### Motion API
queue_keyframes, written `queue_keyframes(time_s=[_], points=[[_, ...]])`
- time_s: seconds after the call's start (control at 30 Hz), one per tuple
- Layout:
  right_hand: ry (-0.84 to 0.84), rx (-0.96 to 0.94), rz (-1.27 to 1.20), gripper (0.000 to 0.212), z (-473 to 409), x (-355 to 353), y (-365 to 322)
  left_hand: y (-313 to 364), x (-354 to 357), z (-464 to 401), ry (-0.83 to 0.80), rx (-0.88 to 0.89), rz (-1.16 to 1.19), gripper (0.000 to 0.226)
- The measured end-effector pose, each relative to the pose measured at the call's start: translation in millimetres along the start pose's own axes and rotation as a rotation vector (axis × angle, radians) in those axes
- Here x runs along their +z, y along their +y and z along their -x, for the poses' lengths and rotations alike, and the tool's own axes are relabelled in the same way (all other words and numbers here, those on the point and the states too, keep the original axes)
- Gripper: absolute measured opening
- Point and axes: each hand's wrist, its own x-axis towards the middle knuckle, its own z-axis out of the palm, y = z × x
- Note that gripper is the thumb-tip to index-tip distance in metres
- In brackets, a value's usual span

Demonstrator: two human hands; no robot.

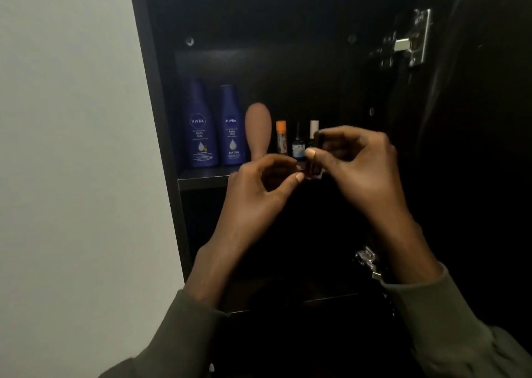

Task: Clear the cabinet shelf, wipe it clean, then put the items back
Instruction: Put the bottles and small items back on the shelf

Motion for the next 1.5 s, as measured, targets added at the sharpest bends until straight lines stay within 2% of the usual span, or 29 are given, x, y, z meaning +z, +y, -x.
queue_keyframes(time_s=[0.13, 0.27, 0.43, 0.67, 1.03, 1.27, 1.37, 1.43, 1.5], points=[[0.1, 0.04, 0.176, 0.035, -45.2, -6.0, 4.8, 8.8, -8.9, -31.4, 0.088, 0.013, -0.083, 0.024], [0.066, 0.087, 0.297, 0.041, -72.9, -2.9, 20.2, 10.8, -12.9, -43.9, 0.192, 0.036, -0.096, 0.02], [0.029, 0.086, 0.399, 0.037, -84.7, 6.0, 33.1, 7.4, -13.8, -48.8, 0.184, 0.016, -0.099, 0.019], [-0.049, 0.139, 0.423, 0.034, -92.9, 9.1, 43.0, 1.4, -17.2, -52.1, 0.175, 0.008, -0.131, 0.017], [-0.053, 0.127, 0.419, 0.033, -95.4, 12.9, 48.9, -2.2, -28.2, -55.2, 0.168, 0.0, -0.23, 0.02], [-0.026, 0.138, 0.414, 0.044, -91.0, 12.0, 47.3, -3.2, -31.9, -53.5, 0.194, 0.027, -0.275, 0.02], [0.043, 0.09, 0.387, 0.049, -82.9, 8.7, 38.2, -7.9, -30.8, -51.2, 0.251, 0.076, -0.331, 0.022], [0.128, 0.003, 0.386, 0.049, -73.0, 5.3, 27.9, -11.0, -29.5, -48.1, 0.363, 0.177, -0.381, 0.026], [0.151, -0.122, 0.366, 0.054, -59.7, 0.8, 13.6, -13.9, -27.9, -47.2, 0.468, 0.287, -0.536, 0.038]])
